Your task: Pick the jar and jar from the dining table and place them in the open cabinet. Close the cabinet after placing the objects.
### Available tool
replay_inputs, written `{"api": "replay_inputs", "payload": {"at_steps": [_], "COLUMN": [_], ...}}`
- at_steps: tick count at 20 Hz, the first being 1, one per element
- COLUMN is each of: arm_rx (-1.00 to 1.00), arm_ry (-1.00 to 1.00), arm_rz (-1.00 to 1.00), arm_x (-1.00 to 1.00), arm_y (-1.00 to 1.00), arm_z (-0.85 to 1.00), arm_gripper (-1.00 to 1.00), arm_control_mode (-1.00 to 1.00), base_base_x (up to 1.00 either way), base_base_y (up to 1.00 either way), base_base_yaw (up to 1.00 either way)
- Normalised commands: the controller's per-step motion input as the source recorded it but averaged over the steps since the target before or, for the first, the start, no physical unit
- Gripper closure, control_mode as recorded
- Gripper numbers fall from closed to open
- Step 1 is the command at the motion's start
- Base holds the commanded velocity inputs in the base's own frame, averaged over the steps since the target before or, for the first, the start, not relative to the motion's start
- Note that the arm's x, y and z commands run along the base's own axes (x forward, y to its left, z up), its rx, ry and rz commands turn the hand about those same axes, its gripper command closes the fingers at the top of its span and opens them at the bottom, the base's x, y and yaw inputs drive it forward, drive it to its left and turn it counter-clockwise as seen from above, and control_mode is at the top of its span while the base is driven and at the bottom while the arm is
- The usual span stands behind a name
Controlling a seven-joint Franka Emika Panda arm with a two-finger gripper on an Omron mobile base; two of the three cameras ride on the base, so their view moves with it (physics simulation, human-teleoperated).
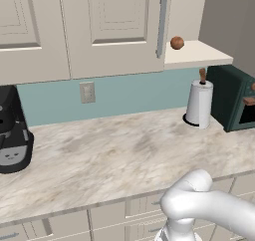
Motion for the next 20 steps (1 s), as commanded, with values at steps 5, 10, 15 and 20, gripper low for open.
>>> {"api": "replay_inputs", "payload": {"at_steps": [5, 10, 15, 20], "arm_rx": [0.0, 0.0, 0.0, 0.0], "arm_ry": [0.0, 0.0, 0.0, 0.0], "arm_rz": [0.08, 0.08, 0.08, 0.09], "arm_x": [0.0, 0.0, 0.0, 0.0], "arm_y": [0.26, 0.34, 0.32, 0.38], "arm_z": [0.0, 0.0, 0.0, 0.0], "arm_gripper": [-1.0, -1.0, -1.0, -1.0], "arm_control_mode": [-1.0, -1.0, -1.0, -1.0], "base_base_x": [0.0, 0.0, 0.0, 0.0], "base_base_y": [0.0, 0.0, 0.0, 0.0], "base_base_yaw": [0.0, 0.0, 0.0, 0.0]}}
